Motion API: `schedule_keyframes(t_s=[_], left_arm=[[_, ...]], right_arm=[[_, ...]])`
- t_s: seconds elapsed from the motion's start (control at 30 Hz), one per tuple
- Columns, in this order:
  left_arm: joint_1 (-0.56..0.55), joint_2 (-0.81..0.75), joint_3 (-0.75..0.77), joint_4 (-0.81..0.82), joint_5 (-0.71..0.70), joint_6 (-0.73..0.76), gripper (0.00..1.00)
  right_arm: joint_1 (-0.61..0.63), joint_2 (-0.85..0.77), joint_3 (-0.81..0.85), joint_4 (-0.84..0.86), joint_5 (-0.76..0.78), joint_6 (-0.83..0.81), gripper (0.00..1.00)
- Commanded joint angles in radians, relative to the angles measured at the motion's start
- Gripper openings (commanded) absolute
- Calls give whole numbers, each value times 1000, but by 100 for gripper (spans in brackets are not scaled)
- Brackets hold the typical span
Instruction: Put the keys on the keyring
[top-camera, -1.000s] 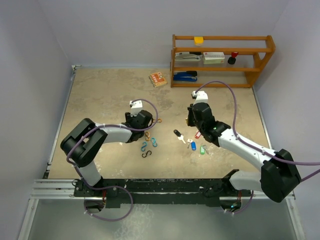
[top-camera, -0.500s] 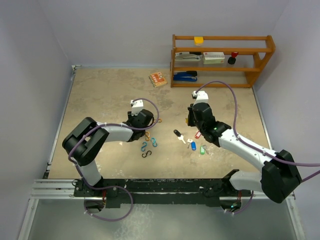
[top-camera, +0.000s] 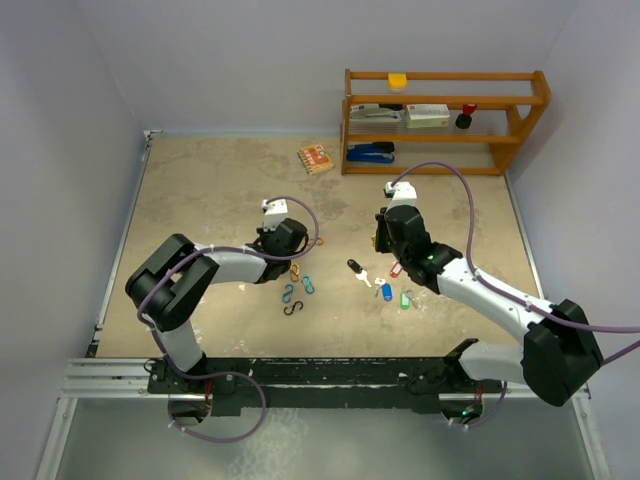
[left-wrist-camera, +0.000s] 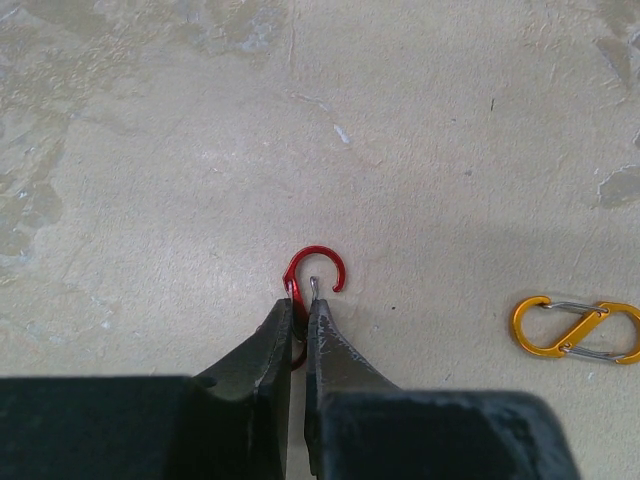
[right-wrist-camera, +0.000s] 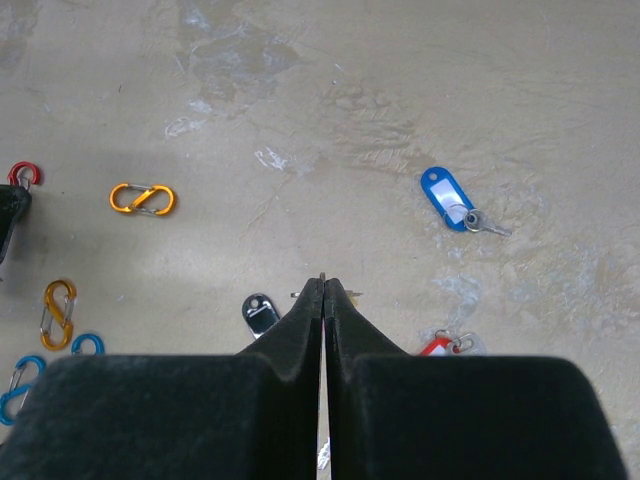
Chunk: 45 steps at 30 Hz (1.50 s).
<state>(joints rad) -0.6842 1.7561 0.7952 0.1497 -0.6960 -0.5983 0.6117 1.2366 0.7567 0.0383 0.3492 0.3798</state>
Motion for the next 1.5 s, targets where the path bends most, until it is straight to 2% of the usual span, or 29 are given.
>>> schedule_keyframes(t_s=[0.0,0.1,0.37,0.63,1.07,1.47], left_arm=[[-2,-21,9,-73,25,35,0],[-1,-69,6,-59,87,65,0],[-1,-217,16,-28,368,124,0],[-9,-227,79,-10,588,145,0],[-110,-177,180,-42,617,133,0],[-159,-170,195,-20,609,114,0]], right_arm=[[5,-21,-5,12,-11,-17,0],[4,-12,-8,28,-43,-38,0],[5,-35,-37,101,-196,-96,0],[12,-24,-42,129,-296,-143,0],[77,9,-13,141,-302,-187,0],[103,13,-9,146,-281,-205,0]])
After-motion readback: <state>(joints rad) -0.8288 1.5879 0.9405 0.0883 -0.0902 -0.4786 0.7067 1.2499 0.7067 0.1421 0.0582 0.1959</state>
